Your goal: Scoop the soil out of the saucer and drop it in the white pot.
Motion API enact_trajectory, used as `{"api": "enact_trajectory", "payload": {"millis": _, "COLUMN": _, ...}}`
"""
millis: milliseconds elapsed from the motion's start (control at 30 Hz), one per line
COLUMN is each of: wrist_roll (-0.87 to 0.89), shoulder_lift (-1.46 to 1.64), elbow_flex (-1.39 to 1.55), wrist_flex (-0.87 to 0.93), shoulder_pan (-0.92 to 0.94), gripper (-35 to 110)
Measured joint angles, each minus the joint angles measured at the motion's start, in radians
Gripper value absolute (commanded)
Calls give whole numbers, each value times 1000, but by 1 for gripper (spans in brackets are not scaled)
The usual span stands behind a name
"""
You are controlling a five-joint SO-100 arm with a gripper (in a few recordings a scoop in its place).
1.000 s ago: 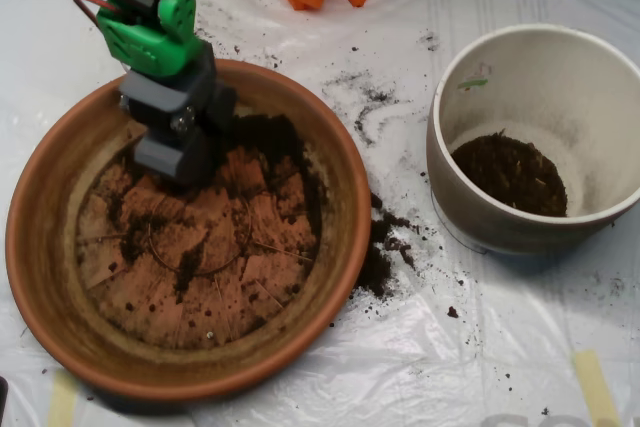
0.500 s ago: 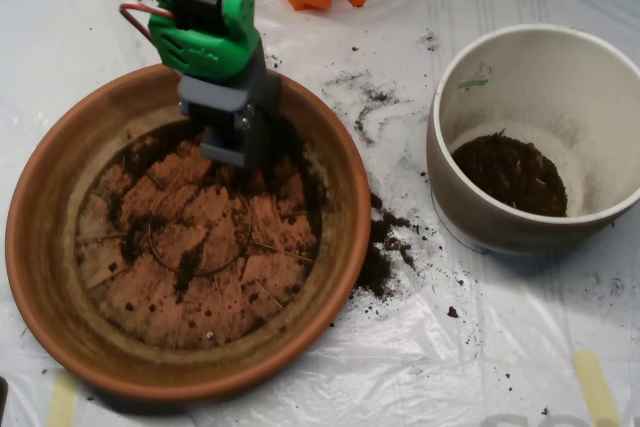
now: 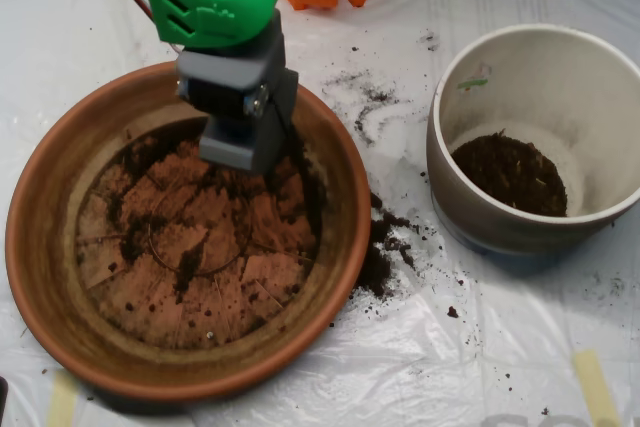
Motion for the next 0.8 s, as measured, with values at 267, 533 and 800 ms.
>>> {"api": "enact_trajectory", "payload": {"millis": 267, "wrist_roll": -15, "shoulder_lift": 83, "elbow_flex": -84, "wrist_flex": 72, "shoulder_pan": -153, "gripper": -1}}
{"api": "enact_trajectory", "payload": {"millis": 533, "wrist_roll": -74, "shoulder_lift": 373, "elbow_flex": -84, "wrist_flex": 52, "shoulder_pan": -364, "gripper": -1}}
{"api": "enact_trajectory", "payload": {"millis": 800, "wrist_roll": -126, "shoulder_lift": 373, "elbow_flex": -114, "wrist_flex": 49, "shoulder_pan": -578, "gripper": -1}}
